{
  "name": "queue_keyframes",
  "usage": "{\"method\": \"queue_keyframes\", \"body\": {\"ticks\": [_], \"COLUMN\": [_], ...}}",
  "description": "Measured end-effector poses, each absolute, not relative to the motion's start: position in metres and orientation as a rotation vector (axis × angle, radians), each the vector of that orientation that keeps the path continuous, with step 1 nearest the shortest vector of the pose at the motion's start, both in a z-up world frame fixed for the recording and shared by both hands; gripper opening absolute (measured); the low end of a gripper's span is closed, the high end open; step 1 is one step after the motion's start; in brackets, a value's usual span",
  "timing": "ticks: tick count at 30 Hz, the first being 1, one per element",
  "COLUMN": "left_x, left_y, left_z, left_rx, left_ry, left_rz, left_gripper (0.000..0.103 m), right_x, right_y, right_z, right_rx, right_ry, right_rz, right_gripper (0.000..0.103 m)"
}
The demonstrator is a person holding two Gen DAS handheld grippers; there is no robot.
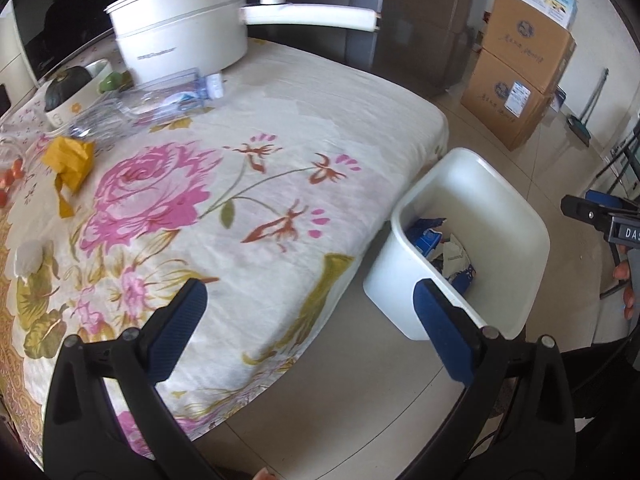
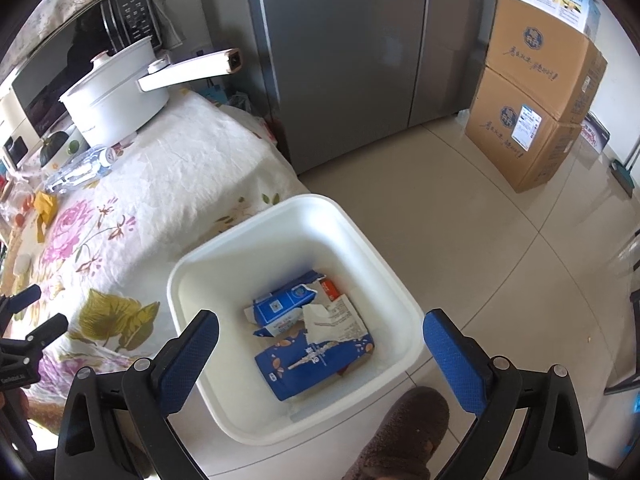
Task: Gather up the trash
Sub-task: 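Grasp the crumpled white tissue on the table with the left gripper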
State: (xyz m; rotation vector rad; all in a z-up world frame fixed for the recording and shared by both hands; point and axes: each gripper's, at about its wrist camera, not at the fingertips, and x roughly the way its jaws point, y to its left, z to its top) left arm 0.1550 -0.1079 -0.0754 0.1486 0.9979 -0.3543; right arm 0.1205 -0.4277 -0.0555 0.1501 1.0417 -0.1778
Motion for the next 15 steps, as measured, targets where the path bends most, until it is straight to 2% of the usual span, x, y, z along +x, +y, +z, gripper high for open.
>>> {"method": "queue_keyframes", "body": {"ticks": [15], "left_x": [0.178], "left_y": [0.012], "left_z": [-0.064], "left_rx": [-0.035], "left_ry": [0.990], "left_rz": [-0.121], "left_gripper": [0.102], "right_x": [0.163], "right_y": [-0.343], "right_z": [-0.044], "right_rx": [0.107], "right_ry": [1.023], "right_rz": [-0.053], "right_gripper": [0.103]}}
